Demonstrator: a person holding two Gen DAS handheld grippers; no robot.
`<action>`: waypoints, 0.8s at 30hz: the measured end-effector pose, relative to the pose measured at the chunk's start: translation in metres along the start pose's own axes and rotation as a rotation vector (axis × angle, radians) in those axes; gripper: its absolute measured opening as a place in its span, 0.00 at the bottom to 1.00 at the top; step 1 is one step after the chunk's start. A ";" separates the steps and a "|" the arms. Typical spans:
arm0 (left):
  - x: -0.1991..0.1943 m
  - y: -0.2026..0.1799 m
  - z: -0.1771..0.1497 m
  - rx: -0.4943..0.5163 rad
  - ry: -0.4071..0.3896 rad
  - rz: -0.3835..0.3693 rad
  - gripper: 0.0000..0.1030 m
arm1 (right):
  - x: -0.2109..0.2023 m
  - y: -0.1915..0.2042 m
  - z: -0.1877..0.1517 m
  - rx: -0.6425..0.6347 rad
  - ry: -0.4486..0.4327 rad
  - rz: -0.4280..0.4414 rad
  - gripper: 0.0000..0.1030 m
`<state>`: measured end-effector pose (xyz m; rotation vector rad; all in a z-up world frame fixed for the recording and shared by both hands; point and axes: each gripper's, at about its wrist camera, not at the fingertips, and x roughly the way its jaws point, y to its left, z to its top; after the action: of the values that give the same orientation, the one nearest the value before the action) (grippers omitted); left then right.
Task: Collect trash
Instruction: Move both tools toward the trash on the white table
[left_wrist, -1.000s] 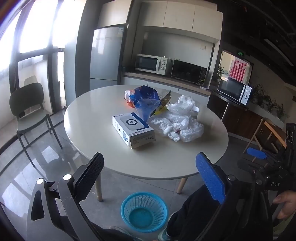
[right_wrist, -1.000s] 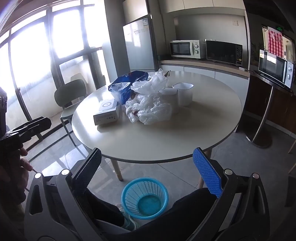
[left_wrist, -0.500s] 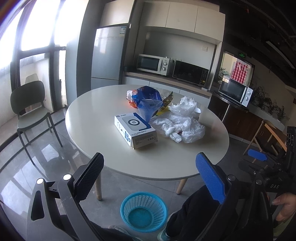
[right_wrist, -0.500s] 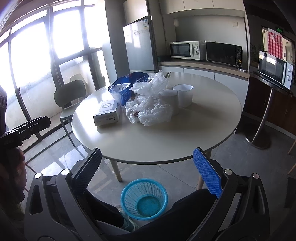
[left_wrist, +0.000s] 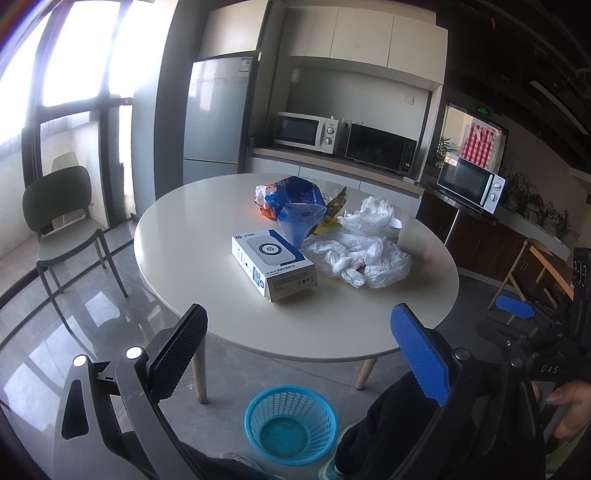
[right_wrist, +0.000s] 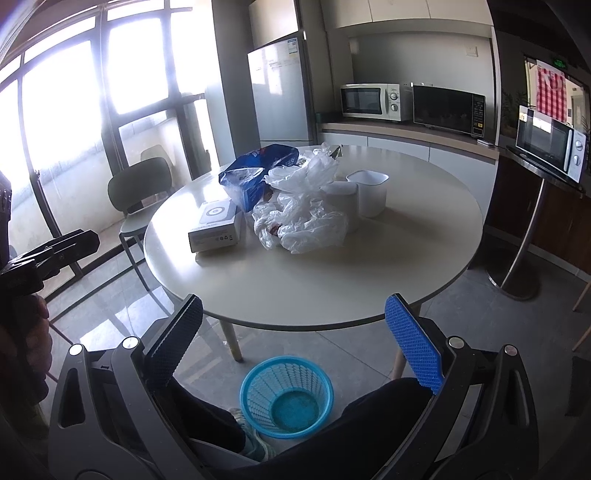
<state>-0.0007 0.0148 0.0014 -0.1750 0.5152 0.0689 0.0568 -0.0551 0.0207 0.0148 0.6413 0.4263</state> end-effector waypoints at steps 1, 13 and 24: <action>0.000 0.000 0.000 -0.002 0.001 0.000 0.94 | 0.000 0.000 0.000 0.001 0.000 0.001 0.92; 0.002 0.004 -0.001 -0.007 0.016 0.002 0.94 | -0.001 0.001 0.004 0.004 -0.006 -0.003 0.92; 0.010 0.011 0.013 -0.026 -0.007 0.011 0.94 | 0.006 -0.005 0.024 0.018 -0.015 0.015 0.91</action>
<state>0.0131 0.0283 0.0061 -0.1968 0.5088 0.0870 0.0771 -0.0541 0.0355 0.0399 0.6302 0.4343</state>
